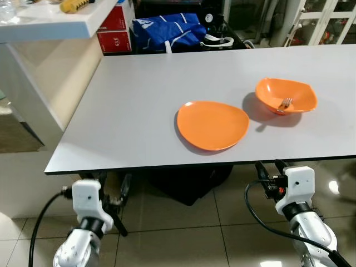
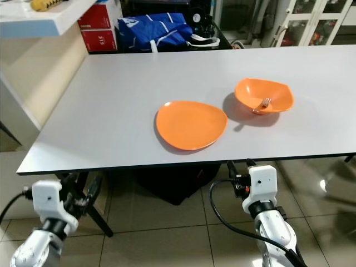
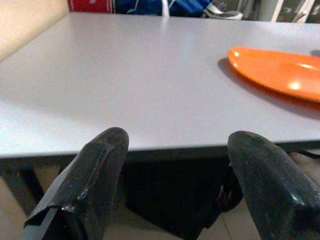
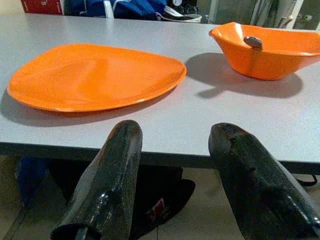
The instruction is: Setting the table
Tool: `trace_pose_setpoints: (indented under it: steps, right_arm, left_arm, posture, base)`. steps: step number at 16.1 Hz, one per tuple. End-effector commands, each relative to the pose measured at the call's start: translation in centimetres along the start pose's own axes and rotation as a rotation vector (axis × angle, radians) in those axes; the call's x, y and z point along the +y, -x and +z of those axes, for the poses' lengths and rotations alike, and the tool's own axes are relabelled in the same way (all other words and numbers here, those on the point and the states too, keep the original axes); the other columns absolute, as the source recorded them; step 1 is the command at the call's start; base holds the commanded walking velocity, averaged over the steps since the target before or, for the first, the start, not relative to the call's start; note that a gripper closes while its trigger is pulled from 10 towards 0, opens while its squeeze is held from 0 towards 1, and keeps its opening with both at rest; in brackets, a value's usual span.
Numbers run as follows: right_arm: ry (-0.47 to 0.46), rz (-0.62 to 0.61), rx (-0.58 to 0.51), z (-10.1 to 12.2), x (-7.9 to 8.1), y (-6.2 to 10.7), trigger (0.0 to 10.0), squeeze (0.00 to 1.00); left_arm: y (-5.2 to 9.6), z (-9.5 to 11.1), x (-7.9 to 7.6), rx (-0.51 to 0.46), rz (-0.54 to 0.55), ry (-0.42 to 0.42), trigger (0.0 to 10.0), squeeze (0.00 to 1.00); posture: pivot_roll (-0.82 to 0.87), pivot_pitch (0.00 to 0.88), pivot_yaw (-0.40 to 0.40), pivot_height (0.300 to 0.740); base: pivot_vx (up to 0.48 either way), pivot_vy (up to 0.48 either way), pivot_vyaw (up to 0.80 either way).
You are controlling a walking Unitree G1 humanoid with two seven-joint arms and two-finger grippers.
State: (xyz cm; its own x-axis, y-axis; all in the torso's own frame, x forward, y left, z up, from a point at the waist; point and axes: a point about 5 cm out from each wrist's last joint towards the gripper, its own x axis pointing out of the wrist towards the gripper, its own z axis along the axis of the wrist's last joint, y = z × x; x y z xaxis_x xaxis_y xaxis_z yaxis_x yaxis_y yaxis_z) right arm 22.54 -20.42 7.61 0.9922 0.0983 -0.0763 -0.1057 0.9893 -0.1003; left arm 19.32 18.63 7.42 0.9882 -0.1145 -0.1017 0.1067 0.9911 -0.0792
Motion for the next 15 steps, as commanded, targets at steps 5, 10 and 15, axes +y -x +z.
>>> trace_pose_setpoints:
  steps: [5, 10, 15]
  right_arm:
    - [-0.071, 0.024, -0.059, 0.5, 1.4, -1.6, 10.0, 0.00]
    - [-0.010, -0.018, -0.047, 0.8, 1.9, -3.0, 10.0, 0.00]
    - [-0.029, 0.003, -0.074, 1.2, 2.1, -3.1, 10.0, 0.32]
  left_arm:
    - [-0.7, 2.0, 0.5, -0.097, 0.037, 0.018, 10.0, 0.00]
    - [-1.7, 3.4, 0.6, -0.127, 0.042, 0.007, 10.0, 0.00]
    - [-2.1, 3.4, 0.3, -0.110, 0.020, 0.008, 10.0, 0.00]
  posture:
    - [-0.16, 0.000, 0.074, 0.740]
    - [-0.16, 0.000, 0.080, 0.740]
    - [-0.16, 0.000, 0.083, 0.740]
  base:
    - [0.000, 0.000, 0.00]
    - [0.000, 0.000, 0.00]
    - [0.000, 0.000, 0.00]
